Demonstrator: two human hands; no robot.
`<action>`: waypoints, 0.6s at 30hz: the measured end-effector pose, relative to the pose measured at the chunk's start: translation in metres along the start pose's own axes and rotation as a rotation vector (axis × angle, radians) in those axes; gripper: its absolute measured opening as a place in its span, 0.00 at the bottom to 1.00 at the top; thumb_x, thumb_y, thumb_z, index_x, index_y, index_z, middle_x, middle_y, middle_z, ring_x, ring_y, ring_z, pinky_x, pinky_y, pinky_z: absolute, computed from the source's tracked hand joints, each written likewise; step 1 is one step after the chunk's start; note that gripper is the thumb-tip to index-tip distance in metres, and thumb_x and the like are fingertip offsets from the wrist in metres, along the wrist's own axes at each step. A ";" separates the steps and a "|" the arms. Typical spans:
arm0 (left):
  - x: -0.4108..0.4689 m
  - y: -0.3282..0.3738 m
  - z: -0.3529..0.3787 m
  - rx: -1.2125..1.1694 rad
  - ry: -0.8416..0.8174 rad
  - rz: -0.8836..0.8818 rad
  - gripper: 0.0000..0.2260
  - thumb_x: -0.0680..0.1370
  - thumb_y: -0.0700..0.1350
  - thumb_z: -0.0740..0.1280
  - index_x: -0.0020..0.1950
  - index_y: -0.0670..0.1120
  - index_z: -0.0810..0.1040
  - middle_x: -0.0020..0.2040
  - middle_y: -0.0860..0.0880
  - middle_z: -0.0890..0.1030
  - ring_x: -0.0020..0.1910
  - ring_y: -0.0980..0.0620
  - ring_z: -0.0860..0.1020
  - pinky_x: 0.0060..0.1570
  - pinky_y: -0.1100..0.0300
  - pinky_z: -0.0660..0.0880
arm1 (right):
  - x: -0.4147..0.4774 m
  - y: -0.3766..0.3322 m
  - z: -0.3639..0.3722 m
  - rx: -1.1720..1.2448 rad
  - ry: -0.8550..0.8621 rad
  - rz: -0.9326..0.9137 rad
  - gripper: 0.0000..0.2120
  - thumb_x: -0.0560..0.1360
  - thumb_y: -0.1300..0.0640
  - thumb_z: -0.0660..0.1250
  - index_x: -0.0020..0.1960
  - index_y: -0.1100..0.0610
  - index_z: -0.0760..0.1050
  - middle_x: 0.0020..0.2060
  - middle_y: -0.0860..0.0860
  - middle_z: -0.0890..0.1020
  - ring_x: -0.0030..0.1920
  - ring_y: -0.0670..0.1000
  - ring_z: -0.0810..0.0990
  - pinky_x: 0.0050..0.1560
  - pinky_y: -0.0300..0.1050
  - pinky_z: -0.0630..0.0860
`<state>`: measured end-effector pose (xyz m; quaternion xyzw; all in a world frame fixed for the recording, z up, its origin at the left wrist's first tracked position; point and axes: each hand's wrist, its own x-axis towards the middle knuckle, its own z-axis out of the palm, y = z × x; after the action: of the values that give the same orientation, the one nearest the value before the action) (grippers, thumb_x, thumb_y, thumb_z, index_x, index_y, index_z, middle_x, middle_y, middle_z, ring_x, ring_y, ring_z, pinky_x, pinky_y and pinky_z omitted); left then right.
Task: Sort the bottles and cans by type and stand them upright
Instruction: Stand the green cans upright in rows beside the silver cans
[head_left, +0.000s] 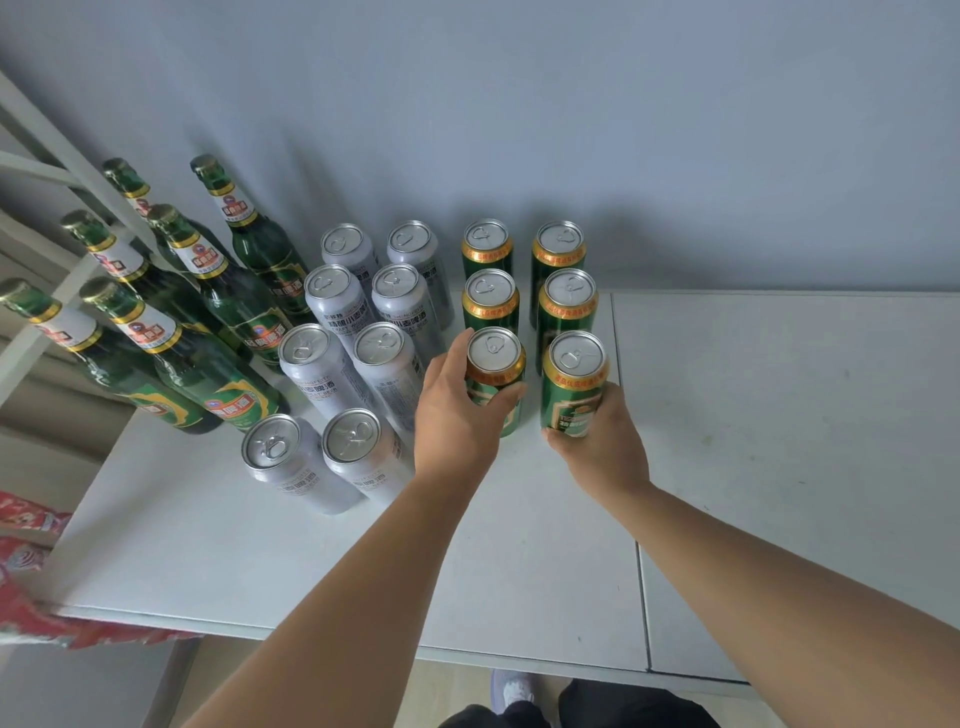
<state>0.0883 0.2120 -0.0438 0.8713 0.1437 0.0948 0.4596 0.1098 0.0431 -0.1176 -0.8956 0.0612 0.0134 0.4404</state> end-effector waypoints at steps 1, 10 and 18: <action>0.000 0.000 0.000 0.003 0.002 0.002 0.35 0.73 0.55 0.77 0.77 0.57 0.67 0.65 0.56 0.74 0.63 0.55 0.75 0.64 0.54 0.76 | 0.000 -0.001 -0.001 0.004 -0.006 0.007 0.32 0.66 0.51 0.80 0.63 0.52 0.68 0.56 0.49 0.80 0.54 0.53 0.81 0.50 0.48 0.79; -0.002 0.004 -0.004 0.031 -0.004 -0.005 0.34 0.74 0.55 0.76 0.77 0.57 0.67 0.66 0.56 0.74 0.59 0.62 0.71 0.57 0.63 0.67 | 0.001 -0.016 0.000 0.059 -0.023 0.097 0.31 0.64 0.53 0.83 0.58 0.51 0.65 0.50 0.46 0.76 0.52 0.52 0.79 0.50 0.48 0.78; -0.006 0.006 -0.009 0.088 -0.046 -0.008 0.35 0.76 0.56 0.74 0.79 0.59 0.63 0.67 0.57 0.72 0.57 0.62 0.69 0.53 0.61 0.67 | -0.006 -0.020 -0.004 0.066 -0.081 0.088 0.32 0.67 0.53 0.81 0.64 0.55 0.68 0.53 0.46 0.77 0.50 0.49 0.78 0.48 0.43 0.74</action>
<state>0.0806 0.2136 -0.0339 0.8920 0.1405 0.0667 0.4244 0.1060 0.0530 -0.0990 -0.8759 0.0833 0.0669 0.4706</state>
